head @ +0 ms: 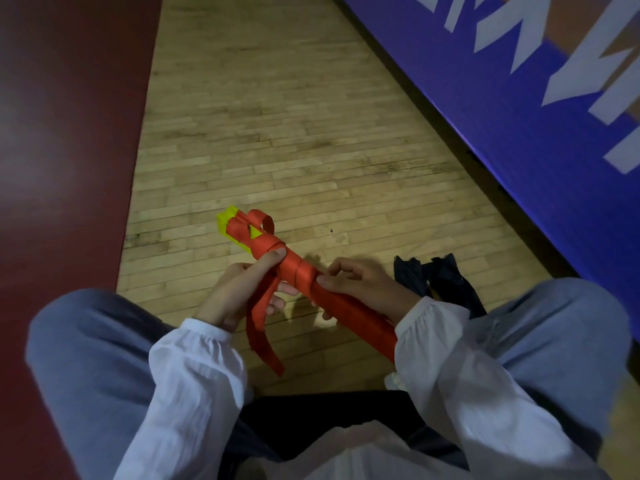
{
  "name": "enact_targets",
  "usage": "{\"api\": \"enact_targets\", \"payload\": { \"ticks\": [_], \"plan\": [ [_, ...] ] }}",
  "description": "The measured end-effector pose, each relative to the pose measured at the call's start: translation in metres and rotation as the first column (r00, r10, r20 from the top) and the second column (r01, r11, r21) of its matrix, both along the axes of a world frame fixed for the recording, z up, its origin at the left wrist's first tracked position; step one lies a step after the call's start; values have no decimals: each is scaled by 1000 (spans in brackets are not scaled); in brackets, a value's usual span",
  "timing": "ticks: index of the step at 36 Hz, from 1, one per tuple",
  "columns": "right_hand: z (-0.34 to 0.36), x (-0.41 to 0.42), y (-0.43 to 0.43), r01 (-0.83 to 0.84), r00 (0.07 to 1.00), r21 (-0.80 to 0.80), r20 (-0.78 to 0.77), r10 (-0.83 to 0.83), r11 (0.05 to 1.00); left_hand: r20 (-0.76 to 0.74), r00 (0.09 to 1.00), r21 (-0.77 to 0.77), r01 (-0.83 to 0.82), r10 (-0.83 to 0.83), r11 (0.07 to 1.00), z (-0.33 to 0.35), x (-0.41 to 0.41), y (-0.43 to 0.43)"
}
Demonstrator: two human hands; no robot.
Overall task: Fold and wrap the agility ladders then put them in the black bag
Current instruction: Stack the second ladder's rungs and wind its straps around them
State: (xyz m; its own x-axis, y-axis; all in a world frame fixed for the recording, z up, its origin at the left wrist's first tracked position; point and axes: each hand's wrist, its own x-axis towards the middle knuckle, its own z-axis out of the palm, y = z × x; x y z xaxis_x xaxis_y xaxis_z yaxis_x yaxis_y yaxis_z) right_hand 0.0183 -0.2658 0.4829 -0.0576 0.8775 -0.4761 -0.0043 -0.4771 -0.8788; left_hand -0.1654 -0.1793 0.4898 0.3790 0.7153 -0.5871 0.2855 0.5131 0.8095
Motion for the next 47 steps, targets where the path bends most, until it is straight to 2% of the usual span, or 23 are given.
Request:
{"api": "enact_targets", "payload": {
  "ticks": [13,19,26,32,35,38,42,47],
  "plan": [
    [8,-1,0,81,941,178,312,-134,981,86,994,-75,73,-67,994,9,-4,5],
    [13,-7,-2,15,858,212,499,-121,977,100,994,-59,55,-49,997,14,-1,5],
    [11,-14,-3,-72,801,220,594,-75,973,15,999,20,-47,47,999,14,1,0],
    [4,-13,1,-139,822,150,569,30,979,11,997,48,-76,75,996,11,0,-4],
    [-1,-13,3,-80,879,142,476,3,987,6,997,54,-77,76,996,10,0,-5],
    [-3,-10,5,-30,928,69,372,2,997,13,997,56,-71,71,996,9,-2,-5],
    [-11,-8,7,-91,941,-24,325,94,996,25,997,54,-68,67,996,6,-4,-4],
    [-16,-9,8,-80,952,-6,297,79,997,55,996,31,-69,67,997,5,-5,-5]
  ]
}}
